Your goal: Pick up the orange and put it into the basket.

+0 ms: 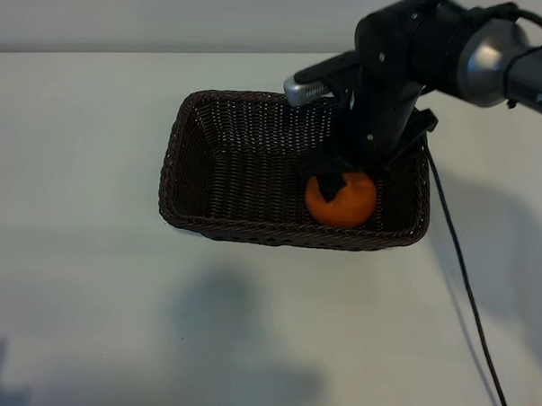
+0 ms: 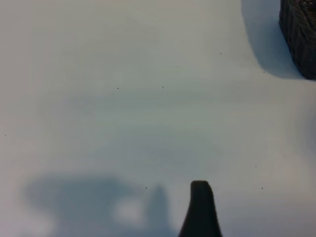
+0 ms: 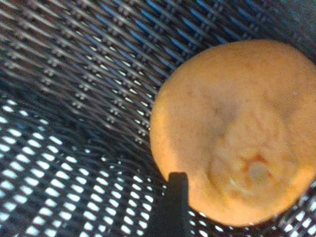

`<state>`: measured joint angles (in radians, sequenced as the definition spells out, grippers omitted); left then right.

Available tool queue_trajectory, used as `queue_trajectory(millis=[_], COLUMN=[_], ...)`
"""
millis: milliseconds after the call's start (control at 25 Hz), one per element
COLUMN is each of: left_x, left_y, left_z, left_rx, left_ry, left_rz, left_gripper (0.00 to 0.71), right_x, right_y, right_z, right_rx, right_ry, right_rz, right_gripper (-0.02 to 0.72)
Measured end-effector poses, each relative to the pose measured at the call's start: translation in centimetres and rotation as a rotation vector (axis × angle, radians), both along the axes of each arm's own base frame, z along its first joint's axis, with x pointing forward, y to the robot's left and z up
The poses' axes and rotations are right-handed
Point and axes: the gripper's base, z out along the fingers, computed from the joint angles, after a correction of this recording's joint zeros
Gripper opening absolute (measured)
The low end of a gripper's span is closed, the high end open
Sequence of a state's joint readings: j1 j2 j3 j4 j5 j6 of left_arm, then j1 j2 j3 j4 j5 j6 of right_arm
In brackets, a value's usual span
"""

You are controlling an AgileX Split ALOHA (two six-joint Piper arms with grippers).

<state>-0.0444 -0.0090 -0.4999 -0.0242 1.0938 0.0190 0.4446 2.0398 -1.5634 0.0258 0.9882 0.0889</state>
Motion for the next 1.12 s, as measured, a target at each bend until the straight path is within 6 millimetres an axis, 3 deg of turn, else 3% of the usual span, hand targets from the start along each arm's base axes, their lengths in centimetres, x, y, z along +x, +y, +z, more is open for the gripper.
queue_trajectory(millis=[320, 480, 600, 760, 1120], left_x=[0.0, 0.0, 0.0, 0.0, 0.0], left_y=[0.0, 0.0, 0.0, 0.0, 0.0], left_z=[0.0, 0.0, 0.0, 0.0, 0.0], left_rx=[0.0, 0.0, 0.0, -0.002, -0.002], left_ry=[0.0, 0.0, 0.0, 0.0, 0.0], left_rz=[0.0, 0.0, 0.0, 0.002, 0.002], left_gripper=[0.563, 0.563, 0.563, 0.563, 0.563], right_x=[0.5, 0.9, 1.5, 3.0, 4.5], right_y=[0.3, 0.1, -1.4, -6.1, -20.7], right_z=[6.8, 7.7, 7.7, 7.6, 7.6], right_rx=[0.041, 0.032, 0.002, -0.037, -0.056], right_ry=[-0.097, -0.125, -0.134, -0.119, -0.096], right_rz=[0.005, 0.006, -0.03, -0.137, -0.448], right_gripper=[0.63, 0.623, 0.62, 0.617, 0.6])
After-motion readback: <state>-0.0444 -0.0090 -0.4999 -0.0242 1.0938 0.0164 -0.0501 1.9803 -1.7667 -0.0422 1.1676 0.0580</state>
